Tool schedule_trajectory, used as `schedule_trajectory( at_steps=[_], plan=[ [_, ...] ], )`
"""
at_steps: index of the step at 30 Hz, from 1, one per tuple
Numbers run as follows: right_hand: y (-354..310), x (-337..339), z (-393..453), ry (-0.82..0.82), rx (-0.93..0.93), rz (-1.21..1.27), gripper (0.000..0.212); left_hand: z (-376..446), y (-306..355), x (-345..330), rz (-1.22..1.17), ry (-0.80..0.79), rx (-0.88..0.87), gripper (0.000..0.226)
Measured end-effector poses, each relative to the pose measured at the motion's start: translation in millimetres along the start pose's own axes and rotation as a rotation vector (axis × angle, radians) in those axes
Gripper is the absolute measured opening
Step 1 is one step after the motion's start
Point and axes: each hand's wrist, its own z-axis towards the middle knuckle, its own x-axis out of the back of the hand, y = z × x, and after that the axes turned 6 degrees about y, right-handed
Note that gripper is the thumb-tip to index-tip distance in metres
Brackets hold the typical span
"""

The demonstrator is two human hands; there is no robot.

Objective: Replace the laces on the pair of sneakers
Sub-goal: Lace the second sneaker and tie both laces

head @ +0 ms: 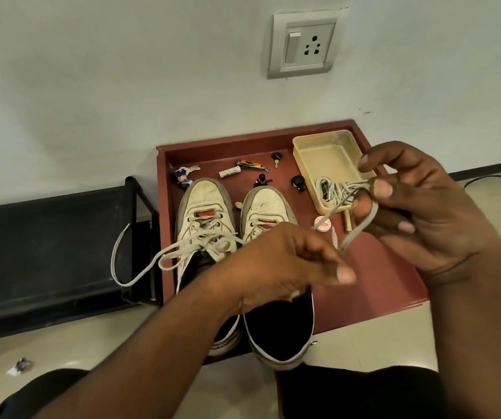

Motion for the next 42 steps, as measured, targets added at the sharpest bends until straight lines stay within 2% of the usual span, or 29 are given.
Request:
schedule_trajectory(
  at_steps=[2,3,6,8,10,11,15,17,18,21,23,25,26,28,29,31,34,38,40,42],
  plan=[
    [0.5,3.8,-0.6,0.077,0.021,0.032,0.021,3.1,0.3,8.5,0.056,0.173,-0.064,0.018],
    [1.2,4.3,-0.6,0.087,0.020,0.052,0.021,3.7,0.0,11.3,0.068,0.216,-0.089,0.026],
    [2.3,0.7,1.3,0.048,0.001,0.052,0.019,4.1,-1.0,3.8,-0.020,0.177,-0.120,0.047],
    [1.3,-3.1,1.1,-0.002,0.005,0.006,0.019,6.6,-4.3,-4.8,-0.058,0.210,-0.152,0.039],
    [0.1,-1.0,0.0,0.005,0.017,-0.018,0.020,7.2,-4.2,-6.5,-0.048,0.230,-0.173,0.013],
    [-0.3,1.0,0.1,0.056,0.027,-0.028,0.021,6.0,-3.2,-3.2,-0.029,0.204,-0.160,0.004],
    [8.2,22.5,1.1,0.441,0.056,-0.113,0.014,-3.9,6.9,29.6,0.102,0.117,-0.033,0.012],
    [16.3,33.5,-1.2,0.556,-0.023,-0.476,0.017,-8.2,9.8,49.6,0.146,0.151,0.002,0.016],
    [21.0,39.7,-2.7,0.542,-0.124,-0.733,0.021,-9.4,10.4,57.7,0.171,0.180,0.016,0.018],
    [29.7,46.1,-1.8,0.236,-0.555,-1.349,0.023,-10.7,9.2,69.3,0.275,0.312,0.026,0.021],
    [30.7,34.6,3.0,0.080,-0.665,-1.529,0.040,-8.8,8.9,67.8,0.316,0.374,-0.027,0.023],
    [30.0,8.1,10.7,0.012,-0.559,-1.415,0.049,-5.8,9.1,61.8,0.355,0.367,-0.053,0.022],
    [29.5,-6.4,14.4,-0.022,-0.499,-1.250,0.044,-4.5,9.0,59.3,0.369,0.353,-0.056,0.021],
    [36.6,-22.2,18.7,-0.106,-0.416,-1.010,0.018,-3.1,8.4,58.3,0.388,0.338,-0.052,0.018],
    [39.6,-23.5,19.2,-0.111,-0.377,-0.987,0.015,-3.4,7.8,60.1,0.410,0.335,-0.042,0.016],
    [39.4,-14.4,18.3,-0.088,-0.377,-1.021,0.022,-4.6,5.0,65.6,0.480,0.332,-0.010,0.012],
    [34.8,-1.4,16.4,0.017,-0.397,-0.995,0.013,-2.5,-1.1,67.8,0.571,0.357,0.017,0.008],
    [45.9,-15.6,21.6,0.091,-0.281,-0.863,0.024,4.2,-1.5,57.0,0.526,0.391,-0.010,0.007],
    [53.2,-19.2,24.5,0.116,-0.252,-0.800,0.014,5.0,-2.3,53.0,0.477,0.446,-0.015,0.008],
    [57.7,-10.9,26.7,0.158,-0.258,-0.869,0.004,6.0,-5.4,48.5,0.473,0.549,-0.023,0.010]
  ],
)
